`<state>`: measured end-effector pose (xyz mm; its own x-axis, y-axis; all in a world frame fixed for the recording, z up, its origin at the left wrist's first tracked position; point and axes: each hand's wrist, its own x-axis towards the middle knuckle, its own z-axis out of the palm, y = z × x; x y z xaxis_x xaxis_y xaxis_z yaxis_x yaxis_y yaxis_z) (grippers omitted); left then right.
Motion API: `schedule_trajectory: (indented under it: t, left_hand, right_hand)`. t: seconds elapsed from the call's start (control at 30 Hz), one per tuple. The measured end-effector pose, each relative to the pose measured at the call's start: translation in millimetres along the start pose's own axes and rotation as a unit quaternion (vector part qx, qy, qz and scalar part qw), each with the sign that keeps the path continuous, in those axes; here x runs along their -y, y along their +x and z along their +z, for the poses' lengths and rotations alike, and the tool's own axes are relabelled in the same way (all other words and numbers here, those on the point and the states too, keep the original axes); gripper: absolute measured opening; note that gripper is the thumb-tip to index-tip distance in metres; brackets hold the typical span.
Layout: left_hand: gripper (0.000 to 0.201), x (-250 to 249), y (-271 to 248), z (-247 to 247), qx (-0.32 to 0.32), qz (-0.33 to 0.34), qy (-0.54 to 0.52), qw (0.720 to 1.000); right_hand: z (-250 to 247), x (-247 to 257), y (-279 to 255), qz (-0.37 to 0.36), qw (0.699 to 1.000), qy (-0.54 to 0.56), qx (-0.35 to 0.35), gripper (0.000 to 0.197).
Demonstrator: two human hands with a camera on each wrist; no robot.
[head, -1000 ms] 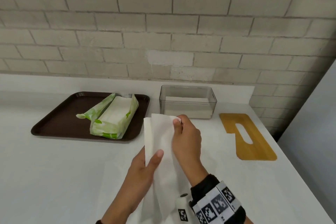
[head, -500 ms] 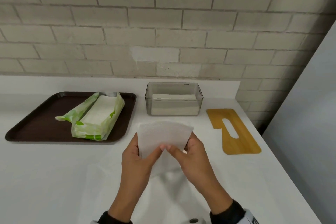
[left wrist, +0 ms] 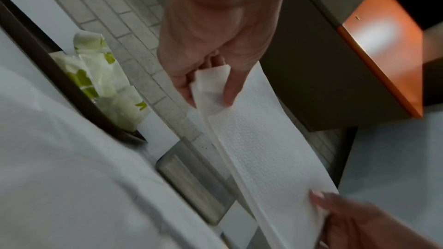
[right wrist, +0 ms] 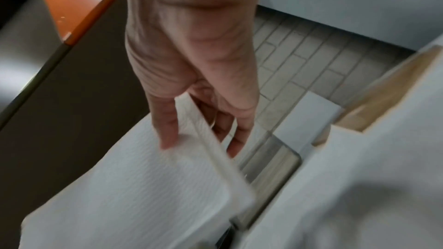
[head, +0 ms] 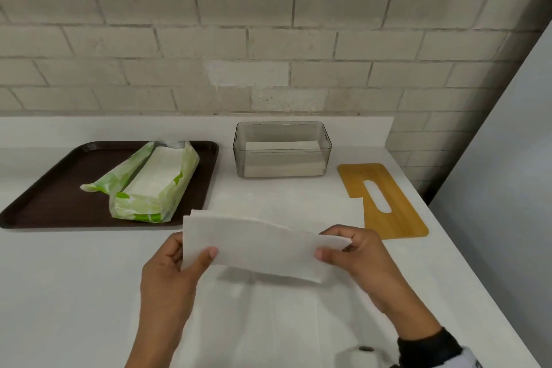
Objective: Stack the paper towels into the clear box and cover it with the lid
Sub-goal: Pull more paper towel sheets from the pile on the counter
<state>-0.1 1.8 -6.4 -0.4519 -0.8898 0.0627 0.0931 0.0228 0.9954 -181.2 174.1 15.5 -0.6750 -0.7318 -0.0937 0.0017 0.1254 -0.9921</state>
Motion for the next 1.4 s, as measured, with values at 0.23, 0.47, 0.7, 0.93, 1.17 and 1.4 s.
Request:
schedule_trajectory:
  t: [0.23,0.47,0.7,0.93,1.17,1.4]
  left_hand:
    - [0.042,32.8,-15.0,1.0,-0.028,-0.061,0.075,0.995]
    - [0.043,35.3,-17.8,8.2,-0.028,-0.095,0.099,0.99]
    - [0.023,30.7,-16.8,-15.3,0.009,-0.111,0.091,0.99]
    - [0.033,7.2,-27.6,-33.2,0.271,-0.132,0.212,0.93]
    - [0.017,13.6,-29.2,-50.3,0.037,-0.149,0.135,0.979]
    - [0.011,5.6,-34.4,-90.4,-0.076,-0.178,0.034,0.98]
  right_hand:
    - [13.4,-30.1,1.3,0.054,0.998,0.025,-0.021,0.03]
    - [26.6,-46.8,0.2,0.098,0.995,-0.016,0.014,0.053]
    - [20.1,-37.3,6.4,0.081,0.994,-0.068,0.012,0.027]
    - [47.4,32.4,39.0,-0.051,0.96,-0.2,0.191,0.014]
    - [103.6,6.0,108.4,0.145,0.987,-0.032,0.066,0.006]
    - [140.2,-28.6,159.5,0.236,0.957,-0.169,0.0,0.019]
